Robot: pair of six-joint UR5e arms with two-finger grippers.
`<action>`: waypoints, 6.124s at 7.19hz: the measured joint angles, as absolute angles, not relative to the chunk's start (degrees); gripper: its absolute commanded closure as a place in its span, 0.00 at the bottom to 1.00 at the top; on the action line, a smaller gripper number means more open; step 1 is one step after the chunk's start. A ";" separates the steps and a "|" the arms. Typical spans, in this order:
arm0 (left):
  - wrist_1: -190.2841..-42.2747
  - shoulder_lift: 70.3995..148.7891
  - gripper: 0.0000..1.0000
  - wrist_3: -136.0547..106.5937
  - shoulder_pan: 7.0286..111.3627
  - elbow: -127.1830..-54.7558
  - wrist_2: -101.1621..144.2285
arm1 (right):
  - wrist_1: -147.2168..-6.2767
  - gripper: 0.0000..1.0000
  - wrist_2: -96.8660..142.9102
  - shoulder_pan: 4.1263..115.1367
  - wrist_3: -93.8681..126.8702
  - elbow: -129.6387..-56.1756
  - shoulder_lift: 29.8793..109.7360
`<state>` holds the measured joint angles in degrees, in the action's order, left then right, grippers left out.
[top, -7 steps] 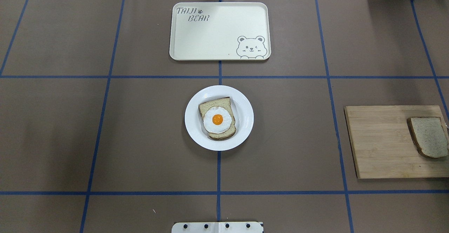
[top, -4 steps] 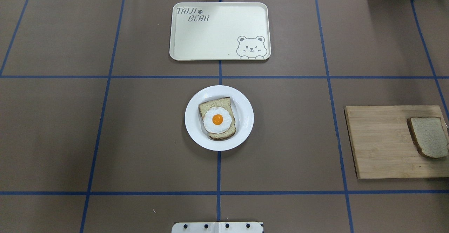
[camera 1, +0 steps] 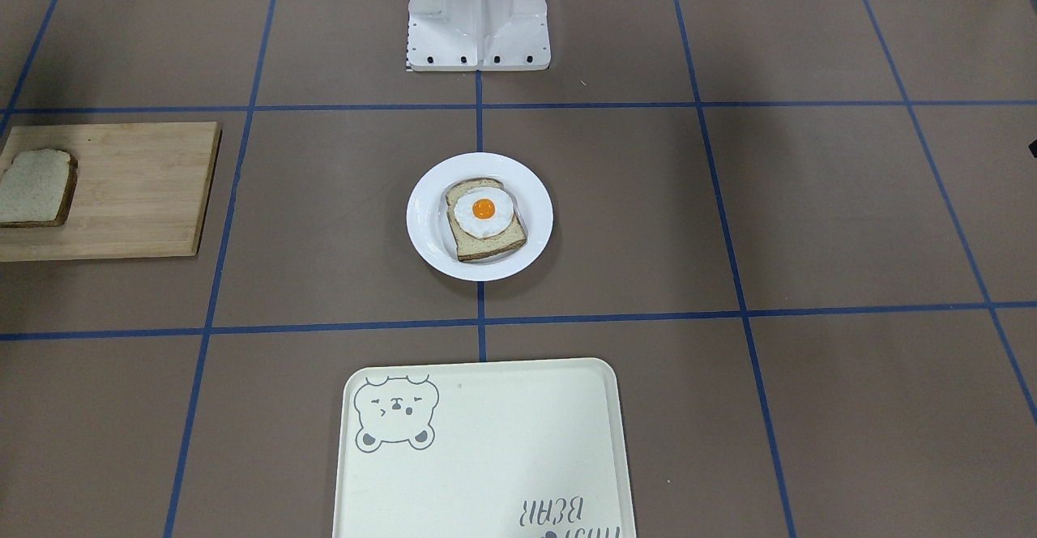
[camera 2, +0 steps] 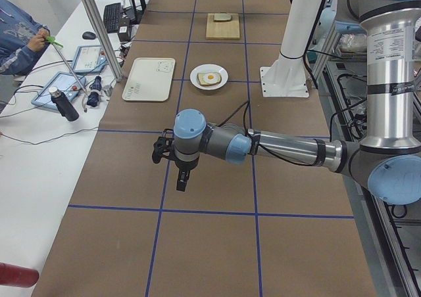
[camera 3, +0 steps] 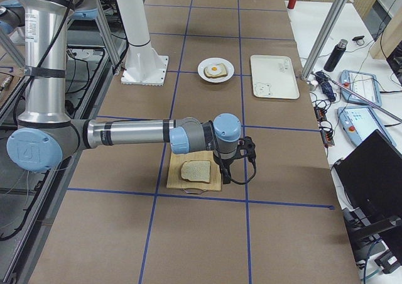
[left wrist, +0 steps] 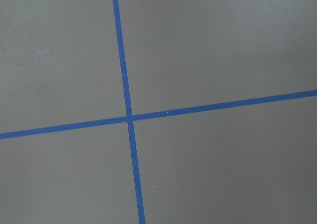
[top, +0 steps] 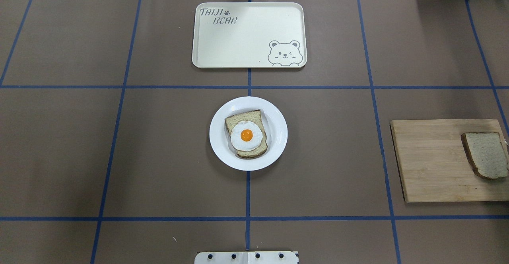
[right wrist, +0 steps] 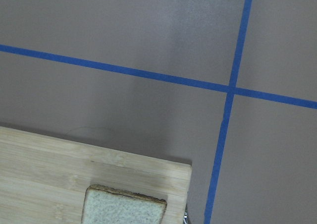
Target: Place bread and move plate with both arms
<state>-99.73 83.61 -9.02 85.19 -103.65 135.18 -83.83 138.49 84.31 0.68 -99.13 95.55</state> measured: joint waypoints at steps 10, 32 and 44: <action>-99.84 82.27 0.02 -12.12 85.25 -105.14 136.32 | -75.45 0.00 137.33 73.85 1.03 -96.72 97.79; -99.76 82.92 0.02 -15.05 85.25 -106.55 136.32 | -68.05 0.35 142.13 70.14 12.75 -83.65 94.70; -99.84 82.80 0.02 -15.07 85.25 -106.19 136.32 | -68.29 1.00 142.22 70.08 14.76 -82.24 93.97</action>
<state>-99.84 82.80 -15.07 85.25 -106.19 136.32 -68.29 142.22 70.08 14.76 -82.24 93.97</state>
